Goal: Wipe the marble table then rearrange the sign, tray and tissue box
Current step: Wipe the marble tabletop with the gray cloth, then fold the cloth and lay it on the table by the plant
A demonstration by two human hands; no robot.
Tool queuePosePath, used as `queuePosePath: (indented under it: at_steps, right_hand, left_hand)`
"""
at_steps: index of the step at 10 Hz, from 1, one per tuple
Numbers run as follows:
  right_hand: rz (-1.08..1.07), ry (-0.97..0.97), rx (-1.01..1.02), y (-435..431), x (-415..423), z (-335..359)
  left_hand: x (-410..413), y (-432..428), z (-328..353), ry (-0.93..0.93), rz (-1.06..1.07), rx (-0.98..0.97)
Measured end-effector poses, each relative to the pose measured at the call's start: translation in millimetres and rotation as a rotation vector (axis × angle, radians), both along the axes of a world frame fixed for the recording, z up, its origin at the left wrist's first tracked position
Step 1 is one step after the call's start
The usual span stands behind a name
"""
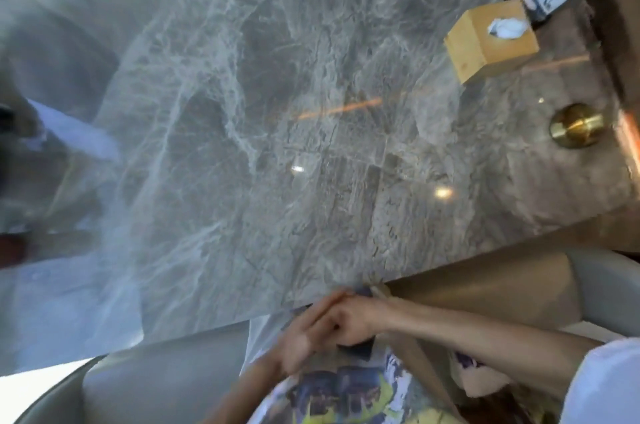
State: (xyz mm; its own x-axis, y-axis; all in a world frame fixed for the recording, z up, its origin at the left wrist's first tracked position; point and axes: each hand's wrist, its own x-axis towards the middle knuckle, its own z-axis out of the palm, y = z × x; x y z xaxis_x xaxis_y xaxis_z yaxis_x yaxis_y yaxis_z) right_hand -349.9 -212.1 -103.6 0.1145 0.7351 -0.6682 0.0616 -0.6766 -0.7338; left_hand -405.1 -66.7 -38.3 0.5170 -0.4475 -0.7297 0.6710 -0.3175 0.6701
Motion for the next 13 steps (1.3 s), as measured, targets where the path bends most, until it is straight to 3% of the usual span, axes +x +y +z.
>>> queuePosePath:
  at_steps: [1,2,3,4,5,7,8,10,11,12,13]
  right_hand:
    - [-0.093,0.126,0.002,-17.4,64.2,94.1]
    - [-0.462,0.402,-0.127,-78.9,120.9,72.3]
    - [-0.766,0.517,-0.07,-130.5,181.7,48.5]
    - [-0.964,0.613,0.097,-92.5,205.9,155.2]
    - [-0.958,0.868,0.219,-73.5,226.9,187.7]
    - [-1.049,0.918,0.216,-24.6,237.8,178.4]
    - [-0.97,0.975,0.246,14.7,239.5,169.8]
    - [-0.758,0.573,0.088,136.1,230.8,135.2]
    - [-0.703,0.478,0.044,219.3,221.6,125.7]
    - [-0.567,0.174,-0.009,306.4,230.1,121.8]
    - [-0.504,-0.315,0.046,377.4,252.0,102.9]
  left_hand:
    - [57.3,-1.6,19.6,0.2,0.14,-0.122]
    - [126.5,-9.5,57.8,0.238,0.399,-0.251]
    - [180.8,-10.3,91.3,0.162,0.5,-0.309]
    - [212.1,-9.8,110.5,0.063,0.41,-0.288]
    - [233.0,-3.7,125.9,-0.037,0.349,-0.222]
    - [230.8,43.7,120.1,-0.048,0.529,-0.09]
    - [213.2,85.4,112.2,-0.041,0.631,0.033]
    - [163.8,214.4,93.5,-0.038,0.75,0.132]
    - [156.7,295.0,83.8,-0.173,0.634,0.329]
    - [175.0,377.8,67.6,-0.326,0.431,0.628]
    - [210.0,435.2,63.3,-0.442,0.316,0.843]
